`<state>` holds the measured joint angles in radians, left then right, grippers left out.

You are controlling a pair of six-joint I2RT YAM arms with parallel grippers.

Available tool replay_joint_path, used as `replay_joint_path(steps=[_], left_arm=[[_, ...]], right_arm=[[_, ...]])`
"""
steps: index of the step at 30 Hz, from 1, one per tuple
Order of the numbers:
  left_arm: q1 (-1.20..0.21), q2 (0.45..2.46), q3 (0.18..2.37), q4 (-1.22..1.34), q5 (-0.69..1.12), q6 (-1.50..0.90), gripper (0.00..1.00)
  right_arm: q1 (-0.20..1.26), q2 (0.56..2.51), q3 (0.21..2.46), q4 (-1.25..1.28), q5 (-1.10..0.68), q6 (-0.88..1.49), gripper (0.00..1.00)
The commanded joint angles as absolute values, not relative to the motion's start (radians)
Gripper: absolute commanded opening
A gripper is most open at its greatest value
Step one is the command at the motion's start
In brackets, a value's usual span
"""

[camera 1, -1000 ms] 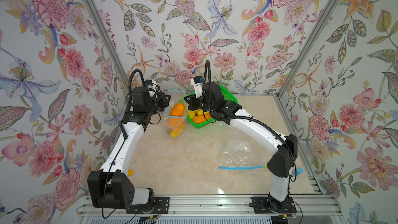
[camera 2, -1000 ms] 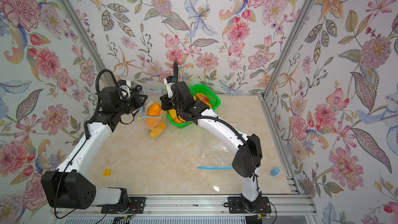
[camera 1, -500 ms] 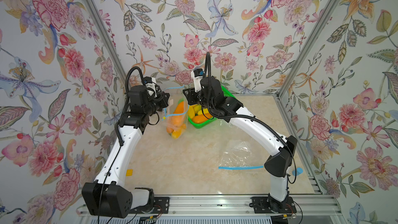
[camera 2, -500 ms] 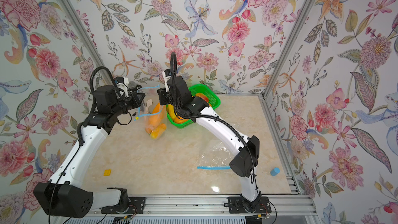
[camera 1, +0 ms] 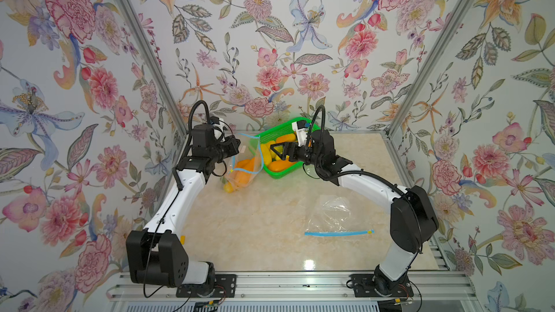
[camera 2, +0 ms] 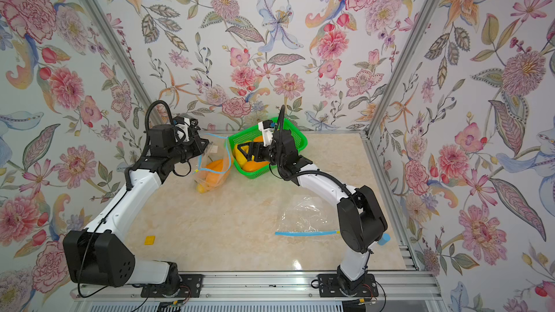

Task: Place the mango in a zip-top bag and seal the zipper
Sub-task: Pick up the mango from the basket.

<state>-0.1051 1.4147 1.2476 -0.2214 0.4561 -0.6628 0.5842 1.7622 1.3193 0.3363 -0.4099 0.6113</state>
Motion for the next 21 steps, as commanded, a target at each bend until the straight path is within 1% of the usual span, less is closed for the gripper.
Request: replay_joint_path(steps=[1, 3, 4, 5, 6, 7, 8, 9, 10, 13, 17, 21], left_arm=[[-0.109, 1.423, 1.242, -0.178, 0.433, -0.673, 0.00], [-0.109, 1.431, 1.246, -0.178, 0.442, -0.673, 0.00], [-0.109, 1.434, 1.250, -0.180, 0.442, -0.673, 0.00], [-0.109, 1.436, 1.250, -0.180, 0.440, -0.676, 0.00], [-0.109, 1.436, 1.251, -0.176, 0.440, -0.679, 0.00], [-0.110, 1.433, 1.255, -0.180, 0.438, -0.681, 0.00], [-0.109, 1.429, 1.259, -0.181, 0.433, -0.683, 0.00], [-0.109, 1.422, 1.261, -0.181, 0.429, -0.683, 0.00], [-0.107, 1.413, 1.263, -0.185, 0.421, -0.685, 0.00], [-0.097, 1.392, 1.268, -0.185, 0.411, -0.690, 0.00], [-0.085, 1.384, 1.270, -0.185, 0.418, -0.693, 0.00], [-0.077, 1.384, 1.266, -0.194, 0.426, -0.689, 0.00]], right_arm=[[0.537, 1.783, 1.298, 0.591, -0.480, 0.763, 0.84], [0.528, 1.834, 1.298, 0.686, -0.539, 0.822, 0.85], [0.525, 1.861, 1.320, 0.684, -0.543, 0.826, 0.85], [0.526, 1.890, 1.368, 0.602, -0.533, 0.796, 0.86], [0.531, 1.934, 1.447, 0.449, -0.503, 0.727, 0.85], [0.541, 1.976, 1.552, 0.250, -0.426, 0.642, 0.84], [0.555, 2.023, 1.638, 0.103, -0.360, 0.559, 0.85], [0.568, 2.075, 1.719, -0.003, -0.300, 0.502, 0.84], [0.575, 2.119, 1.769, -0.056, -0.262, 0.474, 0.84], [0.584, 2.229, 1.876, -0.089, -0.258, 0.445, 0.81], [0.609, 2.366, 2.042, -0.140, -0.254, 0.349, 0.82], [0.626, 2.524, 2.274, -0.283, -0.204, 0.287, 0.84]])
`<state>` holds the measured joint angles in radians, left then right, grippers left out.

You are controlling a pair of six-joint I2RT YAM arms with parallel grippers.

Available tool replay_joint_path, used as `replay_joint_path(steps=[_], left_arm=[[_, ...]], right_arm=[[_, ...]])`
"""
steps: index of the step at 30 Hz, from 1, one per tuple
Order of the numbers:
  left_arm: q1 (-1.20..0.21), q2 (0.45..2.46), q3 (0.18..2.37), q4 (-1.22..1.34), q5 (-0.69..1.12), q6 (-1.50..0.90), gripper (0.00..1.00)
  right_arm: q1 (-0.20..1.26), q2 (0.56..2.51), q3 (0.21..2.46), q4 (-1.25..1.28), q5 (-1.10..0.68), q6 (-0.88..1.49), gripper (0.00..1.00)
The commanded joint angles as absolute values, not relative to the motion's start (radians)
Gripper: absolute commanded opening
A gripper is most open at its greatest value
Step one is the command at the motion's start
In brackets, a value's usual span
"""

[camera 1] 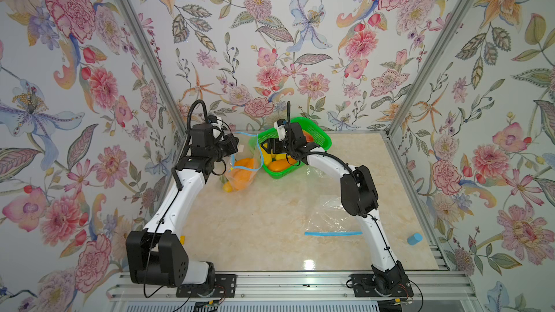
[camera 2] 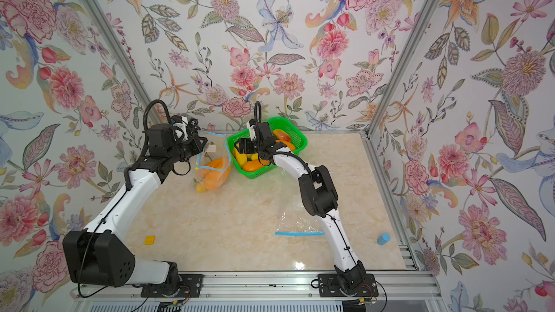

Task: Place the mango in a zip-top bag and seal the zipper
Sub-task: Pick up the mango from the basket.

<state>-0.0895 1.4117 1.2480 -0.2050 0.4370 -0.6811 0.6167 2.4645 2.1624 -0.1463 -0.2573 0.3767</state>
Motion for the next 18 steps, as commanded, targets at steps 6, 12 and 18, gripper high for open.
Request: replay_joint_path(steps=[6, 12, 18], left_arm=[[-0.072, 1.383, 1.249, -0.190, 0.430, -0.689, 0.00], [-0.070, 1.387, 1.253, -0.189, 0.440, -0.694, 0.00], [-0.071, 1.388, 1.253, -0.177, 0.456, -0.710, 0.00]], right_arm=[[0.636, 2.637, 2.406, -0.364, -0.163, 0.275, 0.79], [0.640, 2.653, 2.410, -0.383, -0.183, 0.261, 0.46], [0.641, 2.517, 2.370, -0.382, -0.181, 0.230, 0.23]])
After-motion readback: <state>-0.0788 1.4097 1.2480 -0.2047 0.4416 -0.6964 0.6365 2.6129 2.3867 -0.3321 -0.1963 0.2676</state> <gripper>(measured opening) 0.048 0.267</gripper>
